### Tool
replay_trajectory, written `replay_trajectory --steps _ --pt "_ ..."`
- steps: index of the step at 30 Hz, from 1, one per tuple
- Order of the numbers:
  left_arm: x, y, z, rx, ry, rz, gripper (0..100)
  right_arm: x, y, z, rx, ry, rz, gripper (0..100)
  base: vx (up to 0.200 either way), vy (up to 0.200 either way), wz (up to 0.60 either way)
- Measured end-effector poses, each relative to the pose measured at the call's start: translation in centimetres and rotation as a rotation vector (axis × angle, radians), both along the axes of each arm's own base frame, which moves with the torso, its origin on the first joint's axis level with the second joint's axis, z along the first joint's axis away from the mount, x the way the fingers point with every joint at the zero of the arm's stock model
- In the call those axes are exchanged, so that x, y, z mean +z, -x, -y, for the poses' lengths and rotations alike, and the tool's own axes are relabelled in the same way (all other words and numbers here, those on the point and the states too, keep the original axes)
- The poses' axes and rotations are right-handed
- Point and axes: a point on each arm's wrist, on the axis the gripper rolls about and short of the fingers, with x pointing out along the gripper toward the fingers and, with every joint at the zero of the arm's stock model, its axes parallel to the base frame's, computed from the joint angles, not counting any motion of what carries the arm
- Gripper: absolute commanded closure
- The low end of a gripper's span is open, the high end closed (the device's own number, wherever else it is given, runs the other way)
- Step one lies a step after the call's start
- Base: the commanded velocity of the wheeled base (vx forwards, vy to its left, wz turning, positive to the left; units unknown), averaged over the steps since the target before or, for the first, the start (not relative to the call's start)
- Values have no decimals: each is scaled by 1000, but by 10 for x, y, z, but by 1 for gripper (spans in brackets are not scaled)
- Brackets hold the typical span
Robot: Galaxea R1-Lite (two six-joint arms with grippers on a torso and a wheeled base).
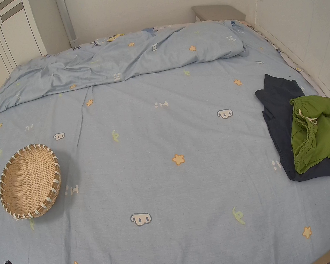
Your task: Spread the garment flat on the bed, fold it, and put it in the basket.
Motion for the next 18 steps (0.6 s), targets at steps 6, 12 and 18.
replay_trajectory --steps 6,12,18 --pt "0 0 0 0 0 0 0 32 -31 0 -31 32 -135 0 0 0 0" --pt "0 0 0 0 0 0 0 61 -86 -2 -68 58 -288 0 0 0 0" --pt "0 0 0 0 0 0 0 72 -158 -1 -129 76 -428 0 0 0 0"
